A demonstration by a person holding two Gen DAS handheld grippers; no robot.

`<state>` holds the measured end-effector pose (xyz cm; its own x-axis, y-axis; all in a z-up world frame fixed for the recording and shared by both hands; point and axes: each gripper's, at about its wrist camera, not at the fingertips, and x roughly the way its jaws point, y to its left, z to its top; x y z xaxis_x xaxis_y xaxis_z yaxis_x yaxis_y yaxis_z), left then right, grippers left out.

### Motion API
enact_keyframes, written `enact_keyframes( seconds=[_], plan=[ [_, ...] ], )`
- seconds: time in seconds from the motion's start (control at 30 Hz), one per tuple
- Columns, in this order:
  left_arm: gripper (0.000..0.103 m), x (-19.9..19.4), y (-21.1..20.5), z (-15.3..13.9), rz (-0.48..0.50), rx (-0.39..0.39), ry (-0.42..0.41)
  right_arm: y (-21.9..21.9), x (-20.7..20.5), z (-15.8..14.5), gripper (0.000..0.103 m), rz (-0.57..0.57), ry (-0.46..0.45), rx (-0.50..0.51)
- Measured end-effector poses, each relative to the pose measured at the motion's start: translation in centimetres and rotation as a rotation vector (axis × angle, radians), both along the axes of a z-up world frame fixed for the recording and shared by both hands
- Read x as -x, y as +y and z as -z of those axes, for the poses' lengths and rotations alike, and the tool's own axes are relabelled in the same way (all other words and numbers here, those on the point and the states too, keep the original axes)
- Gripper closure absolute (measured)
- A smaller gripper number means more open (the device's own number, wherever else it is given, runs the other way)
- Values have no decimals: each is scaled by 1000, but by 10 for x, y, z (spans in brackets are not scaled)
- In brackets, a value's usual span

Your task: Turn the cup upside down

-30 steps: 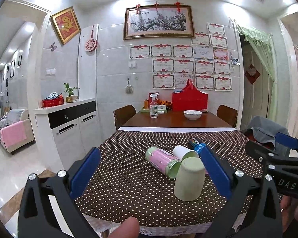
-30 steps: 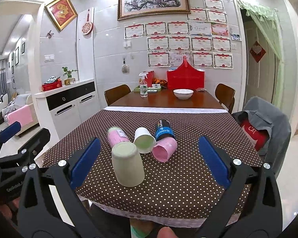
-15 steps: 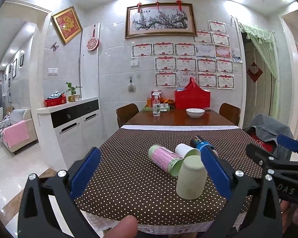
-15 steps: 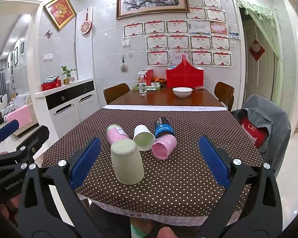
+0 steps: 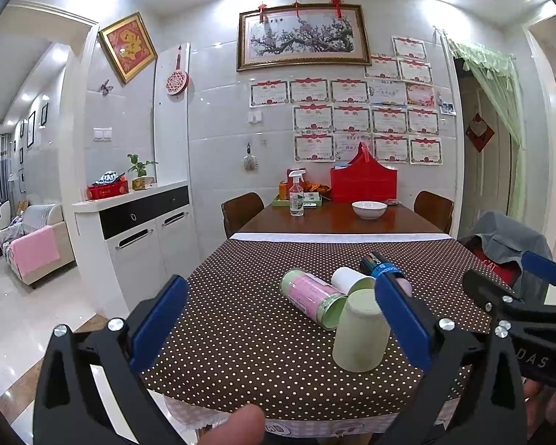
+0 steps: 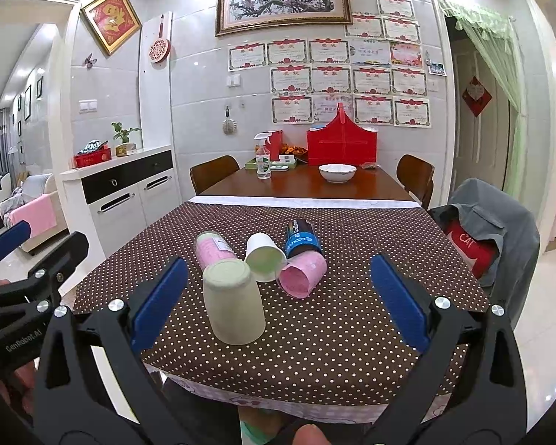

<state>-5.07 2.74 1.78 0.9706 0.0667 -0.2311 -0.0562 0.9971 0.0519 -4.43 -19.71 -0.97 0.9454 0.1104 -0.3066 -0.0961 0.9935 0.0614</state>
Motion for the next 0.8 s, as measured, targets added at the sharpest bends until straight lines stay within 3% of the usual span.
enact_keyframes(
  seconds=[0.4,0.8],
  plan=[
    [4,-1,8,3,29,54,1,-1,-2,4,6,-4,11,3],
    [4,0,4,5,12,26,9,0,-3,5,6,-5,14,1]
  ],
)
